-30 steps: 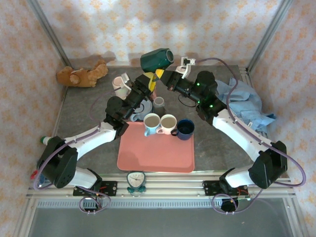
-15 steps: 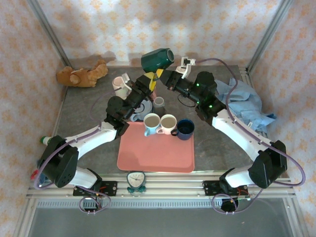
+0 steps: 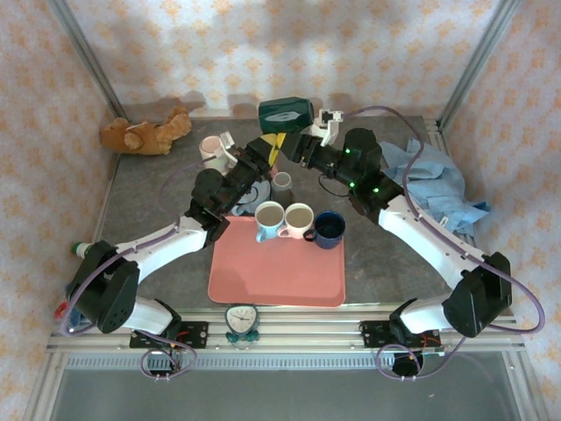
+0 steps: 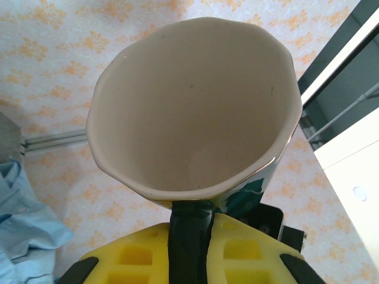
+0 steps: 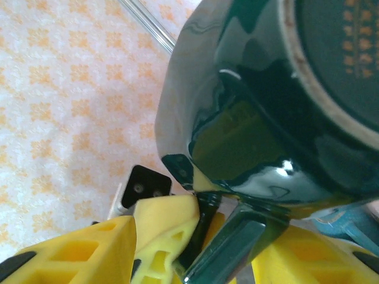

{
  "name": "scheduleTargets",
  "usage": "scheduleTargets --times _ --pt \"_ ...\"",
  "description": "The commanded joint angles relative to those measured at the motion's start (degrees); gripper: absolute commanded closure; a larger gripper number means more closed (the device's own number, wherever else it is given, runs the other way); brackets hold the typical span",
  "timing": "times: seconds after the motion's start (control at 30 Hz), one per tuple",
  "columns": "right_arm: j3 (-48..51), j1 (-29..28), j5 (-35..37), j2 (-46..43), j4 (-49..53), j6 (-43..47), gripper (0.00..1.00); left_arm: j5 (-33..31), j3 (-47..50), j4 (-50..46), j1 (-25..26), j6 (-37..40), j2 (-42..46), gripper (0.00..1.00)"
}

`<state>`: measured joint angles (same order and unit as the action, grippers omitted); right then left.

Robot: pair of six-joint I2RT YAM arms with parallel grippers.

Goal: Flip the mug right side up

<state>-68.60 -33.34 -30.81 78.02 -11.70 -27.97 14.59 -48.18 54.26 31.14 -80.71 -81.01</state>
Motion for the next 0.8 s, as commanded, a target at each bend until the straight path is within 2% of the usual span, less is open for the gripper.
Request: scheduleTargets --times 0.0,0.5,0.77 --pt "-1.3 -0.4 0.4 -2.2 4.5 3.7 0.46 1.6 -1.8 2.7 -0.6 5.3 4.7 1.00" --pt "-3.3 0.9 1.3 -4.5 19.9 12.2 0.45 5.0 -1.6 -8.8 -4.8 12.6 8.8 1.00" --pt "-3.1 5.5 4.0 -6.0 27.0 11.3 0.46 7.2 -2.2 -22.4 -6.8 21.8 14.4 1.00"
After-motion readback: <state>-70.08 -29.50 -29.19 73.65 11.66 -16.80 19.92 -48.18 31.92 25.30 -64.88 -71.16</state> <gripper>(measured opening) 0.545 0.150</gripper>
